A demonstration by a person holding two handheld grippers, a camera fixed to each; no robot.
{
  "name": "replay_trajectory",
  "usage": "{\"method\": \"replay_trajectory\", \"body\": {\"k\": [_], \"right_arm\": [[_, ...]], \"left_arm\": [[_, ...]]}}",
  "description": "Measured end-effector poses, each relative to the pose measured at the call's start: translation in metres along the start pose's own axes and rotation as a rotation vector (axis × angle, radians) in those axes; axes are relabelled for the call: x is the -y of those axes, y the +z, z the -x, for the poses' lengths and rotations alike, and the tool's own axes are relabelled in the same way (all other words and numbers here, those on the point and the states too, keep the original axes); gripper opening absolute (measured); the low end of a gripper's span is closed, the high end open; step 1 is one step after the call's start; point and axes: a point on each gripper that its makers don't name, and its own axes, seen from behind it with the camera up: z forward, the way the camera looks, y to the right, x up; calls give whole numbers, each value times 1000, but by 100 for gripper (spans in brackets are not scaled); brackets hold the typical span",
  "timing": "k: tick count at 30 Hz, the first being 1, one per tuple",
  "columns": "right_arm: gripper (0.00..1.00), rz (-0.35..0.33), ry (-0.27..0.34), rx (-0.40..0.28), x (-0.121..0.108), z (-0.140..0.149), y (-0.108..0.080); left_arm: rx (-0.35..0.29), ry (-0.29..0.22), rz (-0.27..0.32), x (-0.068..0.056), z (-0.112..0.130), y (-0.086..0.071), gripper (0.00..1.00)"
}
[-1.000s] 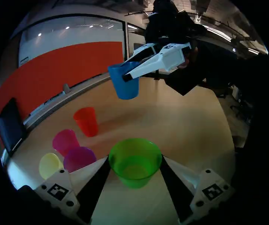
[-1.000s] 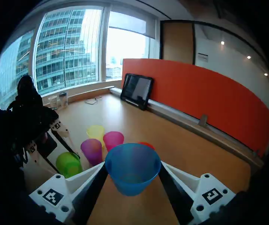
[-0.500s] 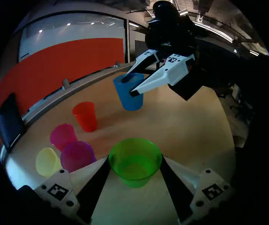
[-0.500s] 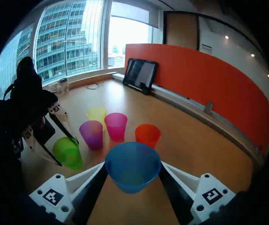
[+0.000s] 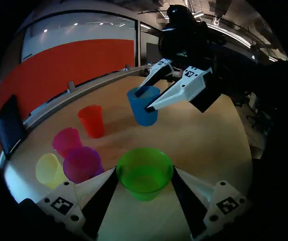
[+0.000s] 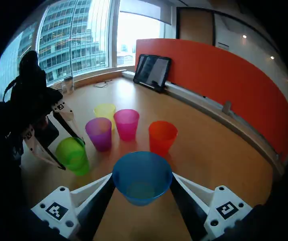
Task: Pour water
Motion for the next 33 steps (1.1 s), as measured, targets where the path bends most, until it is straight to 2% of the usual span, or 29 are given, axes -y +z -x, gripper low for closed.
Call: {"method": "replay_trajectory", "body": {"k": [33], "right_arm": [[93,8,-16,60,11,34,18]], "left_arm": [[17,-42,4,4,19,-3,89]]}}
